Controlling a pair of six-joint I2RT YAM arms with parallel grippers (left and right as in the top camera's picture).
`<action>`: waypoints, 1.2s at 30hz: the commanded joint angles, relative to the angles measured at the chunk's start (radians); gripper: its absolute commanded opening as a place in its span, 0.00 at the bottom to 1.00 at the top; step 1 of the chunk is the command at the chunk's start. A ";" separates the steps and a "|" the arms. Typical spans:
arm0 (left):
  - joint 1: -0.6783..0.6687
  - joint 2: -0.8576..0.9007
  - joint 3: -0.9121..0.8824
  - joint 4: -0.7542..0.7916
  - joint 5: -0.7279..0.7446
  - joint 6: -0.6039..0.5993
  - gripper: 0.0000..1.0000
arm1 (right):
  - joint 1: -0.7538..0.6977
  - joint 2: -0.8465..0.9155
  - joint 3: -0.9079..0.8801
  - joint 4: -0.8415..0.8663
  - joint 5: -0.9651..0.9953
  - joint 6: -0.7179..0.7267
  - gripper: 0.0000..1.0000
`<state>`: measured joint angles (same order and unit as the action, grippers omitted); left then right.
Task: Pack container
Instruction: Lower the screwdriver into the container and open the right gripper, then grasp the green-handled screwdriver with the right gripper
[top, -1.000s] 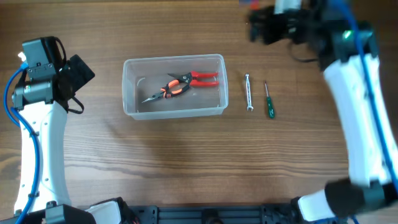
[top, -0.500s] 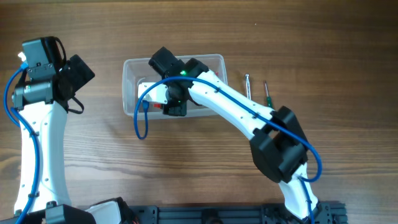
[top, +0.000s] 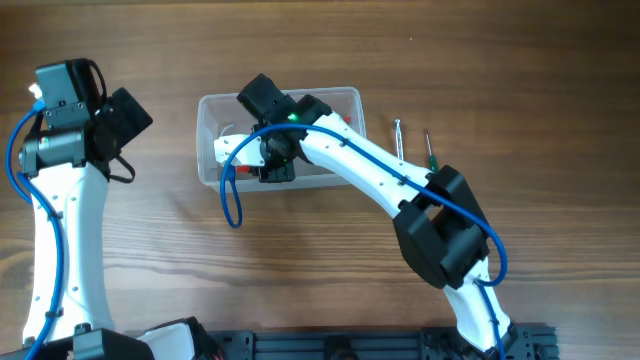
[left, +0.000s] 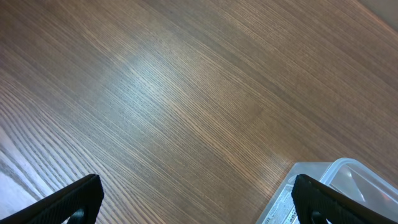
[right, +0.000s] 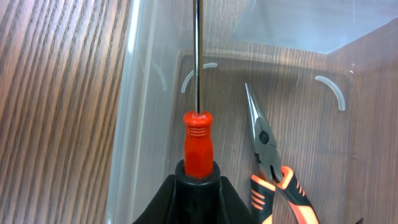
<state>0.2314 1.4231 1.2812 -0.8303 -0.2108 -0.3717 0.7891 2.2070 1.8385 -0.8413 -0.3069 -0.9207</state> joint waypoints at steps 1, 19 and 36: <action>0.005 0.004 -0.002 0.003 0.005 -0.002 1.00 | 0.004 0.018 0.007 0.000 -0.004 0.055 0.31; 0.005 0.004 -0.002 0.003 0.005 -0.002 1.00 | -0.645 -0.552 0.093 -0.252 0.175 0.892 0.50; 0.005 0.004 -0.002 0.003 0.005 -0.002 1.00 | -0.742 -0.138 -0.376 -0.132 0.130 0.949 0.54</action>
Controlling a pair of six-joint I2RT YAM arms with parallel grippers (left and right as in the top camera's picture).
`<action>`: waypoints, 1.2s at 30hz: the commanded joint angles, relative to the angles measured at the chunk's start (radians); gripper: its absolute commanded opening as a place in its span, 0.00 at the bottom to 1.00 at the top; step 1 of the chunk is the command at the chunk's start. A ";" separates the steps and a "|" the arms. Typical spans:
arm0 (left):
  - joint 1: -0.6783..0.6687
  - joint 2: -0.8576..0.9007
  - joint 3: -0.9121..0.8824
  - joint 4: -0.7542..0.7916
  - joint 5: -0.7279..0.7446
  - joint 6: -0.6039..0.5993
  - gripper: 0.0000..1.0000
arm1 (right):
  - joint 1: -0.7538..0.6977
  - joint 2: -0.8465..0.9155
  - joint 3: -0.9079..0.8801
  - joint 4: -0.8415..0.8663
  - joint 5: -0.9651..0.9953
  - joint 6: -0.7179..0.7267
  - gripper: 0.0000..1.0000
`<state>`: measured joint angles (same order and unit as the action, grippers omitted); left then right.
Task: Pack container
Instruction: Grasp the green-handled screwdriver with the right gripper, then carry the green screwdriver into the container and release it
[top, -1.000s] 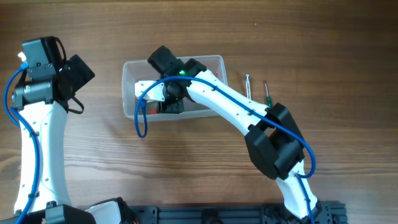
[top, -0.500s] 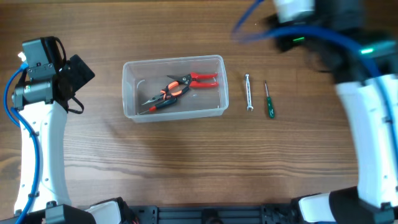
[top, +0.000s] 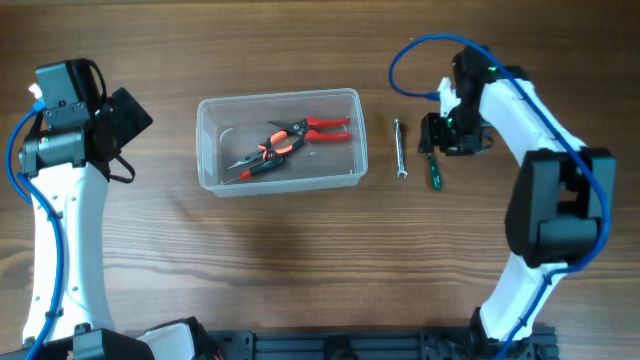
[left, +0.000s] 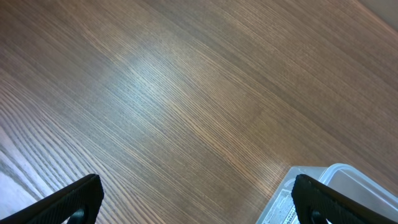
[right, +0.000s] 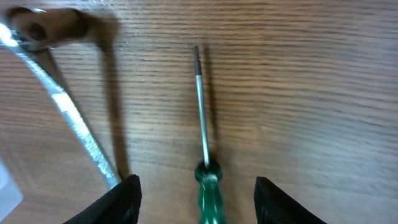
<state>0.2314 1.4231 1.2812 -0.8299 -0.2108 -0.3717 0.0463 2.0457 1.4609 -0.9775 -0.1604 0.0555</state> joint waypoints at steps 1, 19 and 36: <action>0.005 0.004 -0.002 0.002 0.005 -0.002 1.00 | 0.001 0.027 0.001 0.000 -0.004 -0.037 0.53; 0.005 0.004 -0.002 0.002 0.005 -0.002 1.00 | 0.069 0.032 -0.164 0.035 0.127 0.027 0.27; 0.005 0.004 -0.002 0.002 0.005 -0.002 1.00 | 0.084 -0.148 0.080 -0.123 0.098 0.003 0.04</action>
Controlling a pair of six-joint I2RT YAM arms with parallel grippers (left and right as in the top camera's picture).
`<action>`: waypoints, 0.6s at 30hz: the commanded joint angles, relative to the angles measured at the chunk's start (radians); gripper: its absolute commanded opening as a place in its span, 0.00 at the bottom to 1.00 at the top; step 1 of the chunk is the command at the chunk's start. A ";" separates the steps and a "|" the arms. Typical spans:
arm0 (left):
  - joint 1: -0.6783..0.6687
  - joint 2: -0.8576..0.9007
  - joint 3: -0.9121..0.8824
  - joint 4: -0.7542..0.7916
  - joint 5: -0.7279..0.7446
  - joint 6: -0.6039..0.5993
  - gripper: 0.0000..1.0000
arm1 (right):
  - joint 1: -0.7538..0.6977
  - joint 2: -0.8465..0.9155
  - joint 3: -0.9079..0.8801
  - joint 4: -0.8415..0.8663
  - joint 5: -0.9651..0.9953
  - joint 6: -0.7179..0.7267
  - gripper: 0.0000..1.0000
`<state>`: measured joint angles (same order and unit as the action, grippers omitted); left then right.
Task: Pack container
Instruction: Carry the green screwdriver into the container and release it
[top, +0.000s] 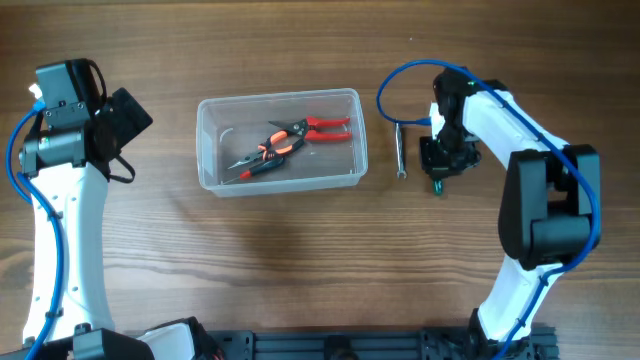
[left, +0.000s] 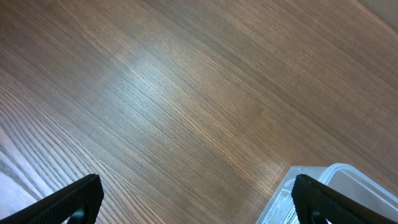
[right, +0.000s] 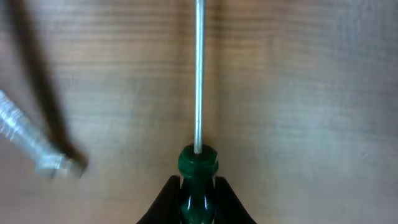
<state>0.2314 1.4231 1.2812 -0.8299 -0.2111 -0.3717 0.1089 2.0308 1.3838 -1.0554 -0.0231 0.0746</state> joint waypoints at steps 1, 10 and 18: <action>0.005 0.004 -0.002 0.002 0.005 -0.002 1.00 | 0.039 -0.184 0.234 -0.077 -0.076 -0.033 0.04; 0.005 0.004 -0.002 0.002 0.005 -0.002 1.00 | 0.457 -0.386 0.509 0.040 -0.277 -0.561 0.04; 0.005 0.004 -0.002 0.002 0.005 -0.002 1.00 | 0.629 -0.122 0.406 0.000 -0.260 -0.981 0.04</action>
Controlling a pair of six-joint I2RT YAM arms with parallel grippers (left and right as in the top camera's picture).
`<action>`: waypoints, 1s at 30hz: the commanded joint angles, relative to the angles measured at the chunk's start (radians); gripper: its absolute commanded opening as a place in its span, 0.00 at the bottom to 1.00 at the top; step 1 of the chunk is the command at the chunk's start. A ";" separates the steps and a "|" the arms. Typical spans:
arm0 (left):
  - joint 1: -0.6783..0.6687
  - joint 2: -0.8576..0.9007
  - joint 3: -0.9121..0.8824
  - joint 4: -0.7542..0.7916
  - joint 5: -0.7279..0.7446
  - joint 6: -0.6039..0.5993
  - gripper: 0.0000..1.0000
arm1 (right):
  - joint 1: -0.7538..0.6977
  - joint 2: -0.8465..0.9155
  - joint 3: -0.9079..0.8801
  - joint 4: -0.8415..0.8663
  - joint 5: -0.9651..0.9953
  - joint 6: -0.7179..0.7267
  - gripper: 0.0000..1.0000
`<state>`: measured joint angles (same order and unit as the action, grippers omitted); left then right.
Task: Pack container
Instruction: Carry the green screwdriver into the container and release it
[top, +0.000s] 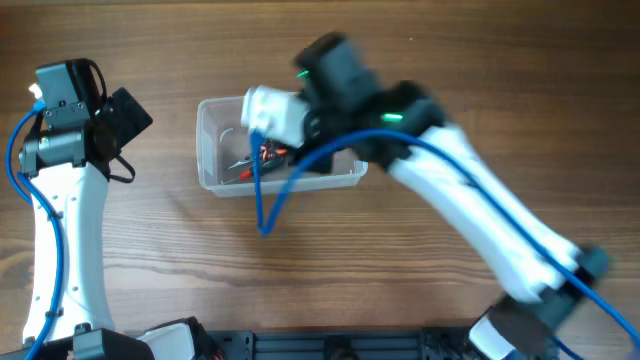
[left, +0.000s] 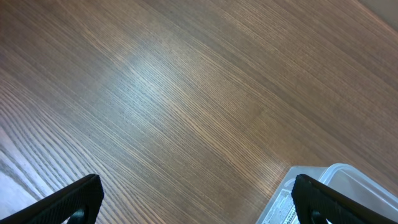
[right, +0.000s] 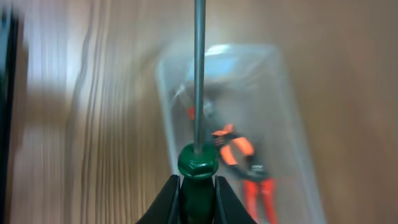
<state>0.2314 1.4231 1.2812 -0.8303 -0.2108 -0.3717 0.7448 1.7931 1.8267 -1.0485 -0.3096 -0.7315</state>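
Note:
The clear plastic container (top: 208, 160) sits at the table's middle left, with orange-handled pliers (top: 262, 153) inside. My right arm is blurred with motion and reaches over it. My right gripper (right: 198, 196) is shut on the green screwdriver (right: 198, 167), whose steel shaft points ahead above the container (right: 171, 87) and the pliers (right: 239, 155). My left gripper (left: 198, 200) is open over bare wood at the far left, and a container corner (left: 348, 180) lies beside its right finger.
A blue cable loop (top: 262, 205) hangs from the right arm over the container's front edge. The left arm (top: 60, 200) stands along the left table edge. The right arm covers the wood to the right of the container.
My right gripper, then shut on the green screwdriver lying on the table right of the container, now holds it above the container. The left arm has not moved.
My right gripper first held a red-handled screwdriver inside the container. Then it stood open over a green screwdriver beside a wrench on the table, the red tool left in the container. It shut on the green one, which is now over the container.

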 joint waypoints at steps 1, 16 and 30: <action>0.005 0.004 -0.002 0.003 0.005 -0.002 1.00 | -0.010 0.153 -0.039 -0.011 0.064 -0.186 0.04; 0.005 0.004 -0.002 0.003 0.005 -0.002 1.00 | -0.068 0.395 -0.041 0.057 0.206 -0.204 0.48; 0.005 0.004 -0.002 0.003 0.005 -0.002 1.00 | -0.425 -0.029 0.108 0.057 0.329 0.727 0.57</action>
<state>0.2314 1.4231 1.2812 -0.8299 -0.2108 -0.3717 0.4633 1.8271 1.9163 -0.9783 -0.0162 -0.2886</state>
